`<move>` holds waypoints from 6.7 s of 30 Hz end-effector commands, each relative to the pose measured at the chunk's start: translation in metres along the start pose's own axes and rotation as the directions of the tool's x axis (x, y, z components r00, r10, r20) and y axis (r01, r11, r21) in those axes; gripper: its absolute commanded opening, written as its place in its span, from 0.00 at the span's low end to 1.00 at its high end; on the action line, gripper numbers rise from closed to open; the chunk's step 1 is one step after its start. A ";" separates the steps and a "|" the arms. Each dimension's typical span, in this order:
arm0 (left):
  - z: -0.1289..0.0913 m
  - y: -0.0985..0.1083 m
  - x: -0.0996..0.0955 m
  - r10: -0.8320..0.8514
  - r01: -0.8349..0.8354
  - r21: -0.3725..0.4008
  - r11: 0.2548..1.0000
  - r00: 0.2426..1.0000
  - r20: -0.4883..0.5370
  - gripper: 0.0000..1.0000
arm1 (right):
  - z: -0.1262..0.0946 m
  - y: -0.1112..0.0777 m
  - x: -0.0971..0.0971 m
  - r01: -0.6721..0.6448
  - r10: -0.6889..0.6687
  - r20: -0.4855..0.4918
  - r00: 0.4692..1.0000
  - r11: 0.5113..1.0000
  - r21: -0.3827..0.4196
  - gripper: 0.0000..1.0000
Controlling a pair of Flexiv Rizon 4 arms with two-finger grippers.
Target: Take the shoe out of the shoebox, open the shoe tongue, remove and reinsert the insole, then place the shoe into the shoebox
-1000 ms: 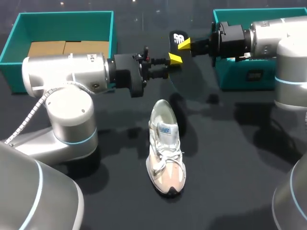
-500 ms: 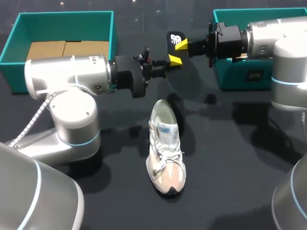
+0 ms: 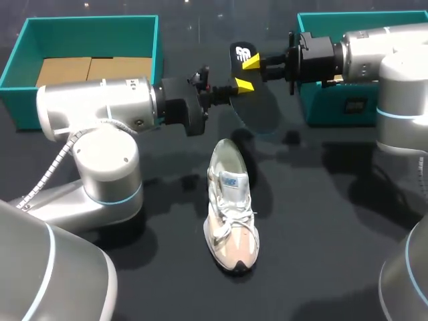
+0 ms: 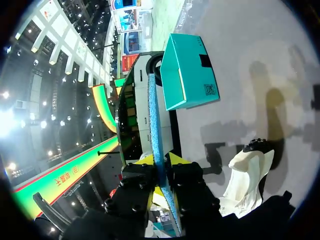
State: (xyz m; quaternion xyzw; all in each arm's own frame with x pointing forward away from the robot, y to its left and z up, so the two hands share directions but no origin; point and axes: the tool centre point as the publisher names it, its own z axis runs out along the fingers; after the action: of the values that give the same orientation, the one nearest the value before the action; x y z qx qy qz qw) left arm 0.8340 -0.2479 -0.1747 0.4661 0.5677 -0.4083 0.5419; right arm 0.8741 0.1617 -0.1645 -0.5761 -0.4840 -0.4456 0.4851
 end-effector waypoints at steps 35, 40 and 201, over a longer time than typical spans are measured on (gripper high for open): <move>-0.086 -0.008 -0.025 -0.755 0.736 -0.177 0.653 0.615 -0.227 0.00 | -0.046 -0.041 -0.009 0.081 -0.082 -0.026 0.996 0.996 -0.023 1.00; -0.081 -0.001 -0.039 -0.953 0.868 -0.404 0.289 0.222 -0.204 0.00 | -0.046 -0.041 -0.009 0.081 -0.082 -0.026 0.996 0.996 -0.023 1.00; -0.046 0.003 0.002 0.161 -0.160 -0.127 -0.979 -0.987 0.001 0.00 | 0.005 -0.092 0.081 0.069 0.177 0.780 0.600 0.960 -0.271 1.00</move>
State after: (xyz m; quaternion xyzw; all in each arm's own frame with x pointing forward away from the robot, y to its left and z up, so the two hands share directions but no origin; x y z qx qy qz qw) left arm 0.8272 -0.2027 -0.1723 0.5738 -0.4507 0.4786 0.4884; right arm 0.8197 0.1907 -0.0594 -0.7981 -0.6005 -0.0295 0.0395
